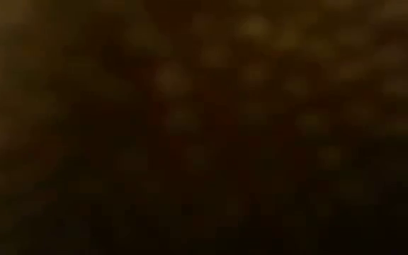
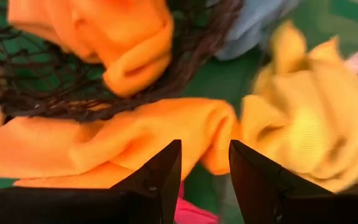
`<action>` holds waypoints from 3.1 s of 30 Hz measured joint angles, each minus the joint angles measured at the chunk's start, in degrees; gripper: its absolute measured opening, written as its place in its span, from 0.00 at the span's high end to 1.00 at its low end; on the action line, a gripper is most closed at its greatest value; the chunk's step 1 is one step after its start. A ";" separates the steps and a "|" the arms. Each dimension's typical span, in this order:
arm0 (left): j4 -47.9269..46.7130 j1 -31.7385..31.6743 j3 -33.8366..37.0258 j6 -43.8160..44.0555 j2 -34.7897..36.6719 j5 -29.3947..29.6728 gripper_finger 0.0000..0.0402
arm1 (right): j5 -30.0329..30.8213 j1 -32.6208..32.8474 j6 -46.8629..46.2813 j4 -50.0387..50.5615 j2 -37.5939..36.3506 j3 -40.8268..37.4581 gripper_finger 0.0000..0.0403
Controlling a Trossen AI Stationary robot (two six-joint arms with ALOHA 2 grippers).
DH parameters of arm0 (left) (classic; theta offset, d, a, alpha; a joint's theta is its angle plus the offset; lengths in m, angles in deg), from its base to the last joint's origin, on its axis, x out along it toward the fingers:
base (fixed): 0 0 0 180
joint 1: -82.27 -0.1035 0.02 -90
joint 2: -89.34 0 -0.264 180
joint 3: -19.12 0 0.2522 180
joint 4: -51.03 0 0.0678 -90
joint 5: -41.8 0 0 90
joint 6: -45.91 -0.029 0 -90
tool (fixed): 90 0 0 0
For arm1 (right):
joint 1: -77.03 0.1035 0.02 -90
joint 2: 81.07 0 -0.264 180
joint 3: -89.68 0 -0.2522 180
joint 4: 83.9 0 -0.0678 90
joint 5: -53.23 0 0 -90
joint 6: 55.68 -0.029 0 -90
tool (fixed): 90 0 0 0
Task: Sort microfiber towel by color & place in baskets
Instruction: Put the orange towel into the black wire basket
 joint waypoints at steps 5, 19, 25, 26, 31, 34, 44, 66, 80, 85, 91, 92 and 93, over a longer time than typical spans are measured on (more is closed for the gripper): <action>2.50 0.02 4.98 0.03 -0.15 -0.05 0.68 | 0.01 0.01 0.01 -0.02 0.00 0.00 0.47; 10.89 -0.09 15.01 -4.53 -0.24 1.79 0.68 | 0.01 0.00 0.02 -0.04 0.00 0.00 0.47; 13.37 -0.42 16.42 -4.52 -0.24 6.72 0.68 | 0.02 0.01 0.02 -0.04 0.00 0.00 0.47; 14.05 -0.53 16.67 -4.52 -0.24 6.86 0.68 | 0.02 0.00 0.02 -0.04 0.00 0.00 0.47; 17.65 -1.32 17.66 -4.56 -0.24 6.90 0.68 | 0.02 0.01 0.02 -0.04 0.00 0.00 0.47; 18.11 -1.78 17.94 -4.54 -0.24 6.88 0.68 | 0.02 0.02 0.02 -0.04 0.00 0.00 0.47; 18.36 -1.90 18.09 -5.88 -0.24 6.58 0.79 | 0.02 0.00 0.02 -0.04 0.00 0.00 0.47; 18.22 -1.79 11.28 -10.76 0.04 3.59 1.00 | 0.02 0.01 0.02 -0.05 0.00 0.00 0.47; 5.14 -1.88 -8.84 -21.14 0.04 15.79 1.00 | 0.02 0.02 0.02 -0.06 0.00 0.00 0.47; 5.18 -2.77 -15.87 -28.20 0.05 19.81 1.00 | 0.02 0.00 0.02 -0.05 0.00 0.00 0.47; 5.67 -5.83 -23.42 -37.06 0.09 22.81 1.00 | 0.02 0.01 0.02 -0.06 0.00 0.00 0.47; 6.26 -6.59 -24.39 -38.79 0.11 22.85 1.00 | 0.02 0.00 0.02 -0.04 0.00 0.00 0.47; 7.04 -7.38 -25.31 -40.50 0.11 22.88 1.00 | 0.02 0.00 0.02 -0.04 0.00 0.00 0.47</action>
